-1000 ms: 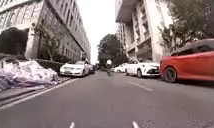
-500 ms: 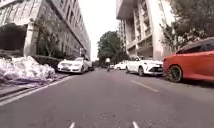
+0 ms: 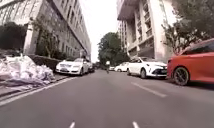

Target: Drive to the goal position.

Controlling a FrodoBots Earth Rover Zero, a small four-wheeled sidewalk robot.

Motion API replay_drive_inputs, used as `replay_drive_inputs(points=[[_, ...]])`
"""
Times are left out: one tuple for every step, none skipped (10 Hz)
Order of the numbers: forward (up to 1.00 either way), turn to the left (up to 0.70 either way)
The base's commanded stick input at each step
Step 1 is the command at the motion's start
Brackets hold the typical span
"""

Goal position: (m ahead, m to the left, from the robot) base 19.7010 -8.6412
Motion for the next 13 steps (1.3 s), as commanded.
replay_drive_inputs(points=[[0.70,0.14],[0.70,0.14],[0.70,0.14],[0.70,0.02],[0.70,0.00],[0.70,0.00],[0.70,0.00],[0.70,0.00],[0.70,0.00],[0.70,0.00],[0.70,0.00],[0.70,0.00],[0.70,0.00]])
